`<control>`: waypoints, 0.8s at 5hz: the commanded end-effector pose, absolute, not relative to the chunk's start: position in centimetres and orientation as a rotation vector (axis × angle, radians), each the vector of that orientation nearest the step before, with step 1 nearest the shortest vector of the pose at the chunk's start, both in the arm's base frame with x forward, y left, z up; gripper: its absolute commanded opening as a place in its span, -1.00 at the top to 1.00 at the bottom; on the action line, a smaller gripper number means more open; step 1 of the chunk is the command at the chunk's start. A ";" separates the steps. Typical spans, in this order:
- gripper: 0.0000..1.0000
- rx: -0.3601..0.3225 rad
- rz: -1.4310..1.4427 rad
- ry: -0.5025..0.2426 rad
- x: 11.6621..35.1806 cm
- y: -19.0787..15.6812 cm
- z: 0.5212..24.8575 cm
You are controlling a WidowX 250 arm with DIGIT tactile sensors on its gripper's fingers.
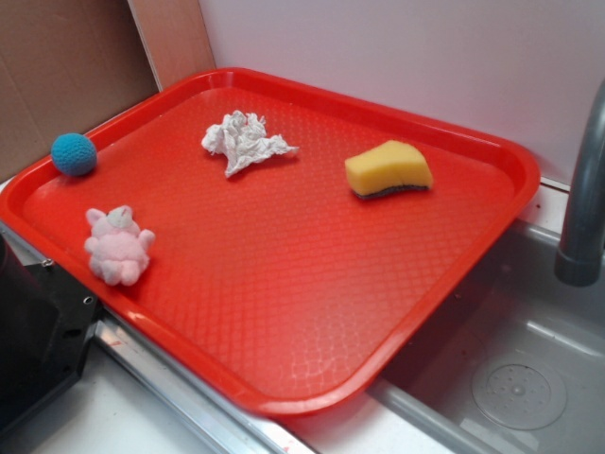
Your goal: Grab the green sponge.
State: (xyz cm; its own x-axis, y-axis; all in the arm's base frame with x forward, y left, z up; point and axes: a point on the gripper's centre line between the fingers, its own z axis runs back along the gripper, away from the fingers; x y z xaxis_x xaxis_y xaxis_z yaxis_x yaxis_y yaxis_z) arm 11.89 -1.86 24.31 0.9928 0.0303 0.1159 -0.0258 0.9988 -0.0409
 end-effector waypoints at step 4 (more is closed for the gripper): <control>-1.00 -0.062 0.034 -0.244 18.4 -4.2 20.1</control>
